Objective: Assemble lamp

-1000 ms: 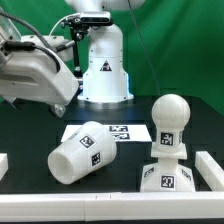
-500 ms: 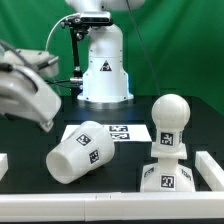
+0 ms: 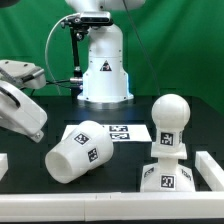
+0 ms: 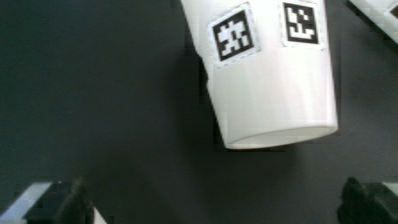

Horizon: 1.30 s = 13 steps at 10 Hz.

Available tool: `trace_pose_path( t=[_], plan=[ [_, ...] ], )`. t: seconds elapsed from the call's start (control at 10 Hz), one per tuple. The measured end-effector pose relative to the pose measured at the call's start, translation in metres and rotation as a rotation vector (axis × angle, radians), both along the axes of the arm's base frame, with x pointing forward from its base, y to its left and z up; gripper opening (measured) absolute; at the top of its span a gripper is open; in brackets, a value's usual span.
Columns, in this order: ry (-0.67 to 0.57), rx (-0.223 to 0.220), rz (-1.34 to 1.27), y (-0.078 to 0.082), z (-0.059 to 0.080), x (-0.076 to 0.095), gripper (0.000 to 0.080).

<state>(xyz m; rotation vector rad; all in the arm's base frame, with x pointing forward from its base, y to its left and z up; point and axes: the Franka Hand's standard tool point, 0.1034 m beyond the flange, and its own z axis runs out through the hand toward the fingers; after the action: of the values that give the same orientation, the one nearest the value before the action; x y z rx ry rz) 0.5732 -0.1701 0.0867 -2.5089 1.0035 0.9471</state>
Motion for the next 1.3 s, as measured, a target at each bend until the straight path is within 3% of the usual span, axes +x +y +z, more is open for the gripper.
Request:
trace_pose_path(
  t=[0.3,0.6,0.8,1.0,1.3],
  plan=[
    [0.042,0.003,-0.046,0.001,-0.020,-0.006,0.0699],
    [0.053,-0.001,-0.060,0.023,-0.035,0.000,0.0699],
    [0.073,-0.002,-0.051,0.029,-0.047,-0.005,0.0699],
    [0.171,0.052,-0.065,0.021,-0.053,-0.028,0.0699],
    [0.331,0.126,-0.065,0.017,-0.060,-0.048,0.0699]
  ],
)
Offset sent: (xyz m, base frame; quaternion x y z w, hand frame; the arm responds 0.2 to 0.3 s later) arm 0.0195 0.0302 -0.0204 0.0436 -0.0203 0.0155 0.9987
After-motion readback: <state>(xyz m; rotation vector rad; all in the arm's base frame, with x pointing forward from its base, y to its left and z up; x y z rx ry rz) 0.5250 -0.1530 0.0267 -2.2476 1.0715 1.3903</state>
